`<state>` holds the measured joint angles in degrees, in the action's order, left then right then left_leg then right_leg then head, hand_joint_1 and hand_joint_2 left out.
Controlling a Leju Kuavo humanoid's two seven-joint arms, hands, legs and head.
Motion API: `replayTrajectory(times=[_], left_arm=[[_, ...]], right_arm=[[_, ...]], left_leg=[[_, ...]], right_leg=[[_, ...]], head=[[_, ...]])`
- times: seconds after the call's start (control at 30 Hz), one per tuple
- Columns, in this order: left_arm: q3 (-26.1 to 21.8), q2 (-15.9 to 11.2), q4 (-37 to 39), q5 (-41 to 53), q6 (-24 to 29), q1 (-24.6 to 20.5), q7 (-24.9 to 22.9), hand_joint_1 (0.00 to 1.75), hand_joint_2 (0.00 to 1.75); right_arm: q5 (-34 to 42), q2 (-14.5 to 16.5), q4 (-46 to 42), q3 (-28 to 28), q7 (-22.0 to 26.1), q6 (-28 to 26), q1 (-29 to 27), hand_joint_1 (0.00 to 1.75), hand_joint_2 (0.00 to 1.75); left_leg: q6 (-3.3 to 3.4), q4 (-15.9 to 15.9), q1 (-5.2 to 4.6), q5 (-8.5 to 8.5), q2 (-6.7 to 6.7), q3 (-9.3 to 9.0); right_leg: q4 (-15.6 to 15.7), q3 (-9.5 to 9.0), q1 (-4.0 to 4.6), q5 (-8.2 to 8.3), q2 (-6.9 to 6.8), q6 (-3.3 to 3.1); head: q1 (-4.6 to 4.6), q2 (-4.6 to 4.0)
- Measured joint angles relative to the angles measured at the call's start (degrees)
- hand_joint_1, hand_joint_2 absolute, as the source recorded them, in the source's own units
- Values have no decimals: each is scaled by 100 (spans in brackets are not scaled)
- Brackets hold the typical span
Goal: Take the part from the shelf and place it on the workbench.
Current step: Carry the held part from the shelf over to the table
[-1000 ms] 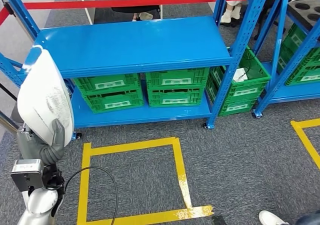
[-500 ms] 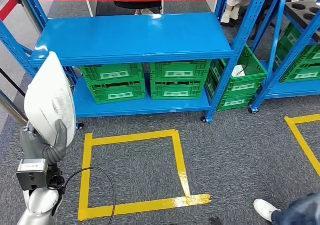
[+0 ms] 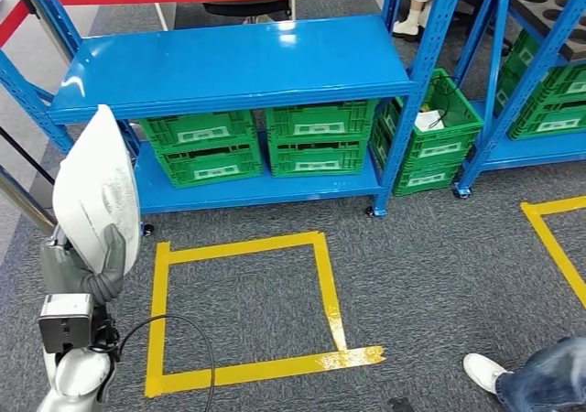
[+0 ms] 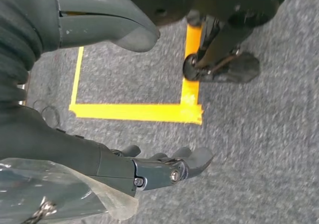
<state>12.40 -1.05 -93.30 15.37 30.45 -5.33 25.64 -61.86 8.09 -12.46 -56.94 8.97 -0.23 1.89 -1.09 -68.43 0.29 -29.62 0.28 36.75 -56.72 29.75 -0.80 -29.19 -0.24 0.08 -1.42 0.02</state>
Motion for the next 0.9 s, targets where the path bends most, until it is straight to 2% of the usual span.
replayTrajectory(times=[0.07,0.1,0.17,0.23,0.3,0.37,0.4,0.43,0.47,0.5,0.57,0.6,0.63,0.7,0.73,0.77,0.83,0.9], left_arm=[[-3,-1,4,33,23,-12,0,175,175],[-5,-1,4,46,31,-17,0,175,175],[-9,-1,4,65,40,-28,0,175,175],[-11,1,2,70,44,-40,1,175,175],[-16,4,-1,66,43,-49,2,175,175],[-19,5,-1,28,-5,-48,2,175,175],[-19,3,-1,-15,-58,-44,2,175,175],[-19,0,-1,-66,-125,-42,3,175,175],[-18,-2,-1,-115,-193,-45,3,175,175],[-17,-4,-1,-149,-258,-51,4,175,175],[-14,-4,-1,-183,-356,-79,4,175,175],[-13,-3,-1,-196,-391,-99,6,175,175],[-12,-2,-1,-208,-413,-115,8,175,175],[-10,-3,-2,-228,-433,-125,11,175,175],[-9,-5,-4,-232,-435,-127,11,175,175],[-6,-7,-7,-234,-437,-136,12,175,175],[-2,-7,-9,-234,-438,-160,14,175,175],[3,-2,-9,-236,-440,-165,17,175,175]], right_arm=[[1,0,3,-2,67,122,8,0,175],[0,0,4,-2,104,179,10,0,175],[-11,0,8,-2,171,285,11,0,175],[-33,-7,9,-2,209,340,10,0,175],[-56,-18,9,-1,242,357,13,0,175],[-99,-24,9,1,289,370,9,0,175],[-125,-27,10,1,311,378,4,0,175],[-148,-32,11,2,326,387,0,0,175],[-163,-39,12,2,335,394,-2,0,175],[-173,-48,13,2,339,400,-2,0,175],[-189,-70,14,2,346,410,-2,0,175],[-197,-76,15,2,348,416,-1,0,175],[-206,-82,16,2,350,420,-1,0,175],[-218,-88,19,2,352,424,-1,0,175],[-221,-91,20,2,354,424,-3,0,175],[-225,-93,21,3,357,424,-3,0,175],[-255,-95,25,7,363,423,-5,0,175],[-309,-96,26,14,365,423,-11,0,175]], left_leg=[[57,714,-22,249,-1,-380],[84,914,-39,277,0,-473],[131,1041,-70,250,-6,-499],[199,1129,-40,258,-36,-507],[272,1202,-7,292,-78,-509],[302,1200,-15,309,-135,-481],[304,1191,-18,311,-172,-472],[305,1180,-22,312,-216,-468],[304,1167,-23,311,-266,-467],[301,1150,-22,310,-323,-466],[277,1101,-23,306,-434,-432],[248,1073,-19,315,-488,-390],[210,1053,-11,332,-544,-340],[133,1036,4,369,-652,-265],[99,1003,-2,344,-606,-239],[65,886,-9,258,-499,-185],[-6,316,-8,-78,-212,54],[-58,-397,24,-379,-113,347]], right_leg=[[-21,18,12,-6,0,29],[-27,30,17,-1,-6,52],[-27,49,17,14,-42,110],[-83,111,15,-66,-64,169],[-492,323,17,-337,-36,206],[-1262,675,14,-665,-2,226],[-1555,813,12,-734,4,234],[-1661,865,12,-698,7,238],[-1530,806,12,-551,18,235],[-1203,653,10,-331,56,226],[-471,303,-19,-25,336,198],[-244,193,-30,22,459,187],[-151,148,-37,6,543,177],[-115,140,-38,2,455,147],[-102,138,-48,19,388,121],[-87,133,-58,32,313,92],[-75,129,-62,44,150,48],[-80,135,-52,39,-20,35]], head=[[-3,0],[-3,0],[-1,0],[-4,0],[-19,0],[-29,0],[-28,0],[-30,0],[-29,0],[-31,0],[-26,0],[-25,0],[-22,0],[-23,0],[-15,0],[4,0],[43,0],[55,0]])
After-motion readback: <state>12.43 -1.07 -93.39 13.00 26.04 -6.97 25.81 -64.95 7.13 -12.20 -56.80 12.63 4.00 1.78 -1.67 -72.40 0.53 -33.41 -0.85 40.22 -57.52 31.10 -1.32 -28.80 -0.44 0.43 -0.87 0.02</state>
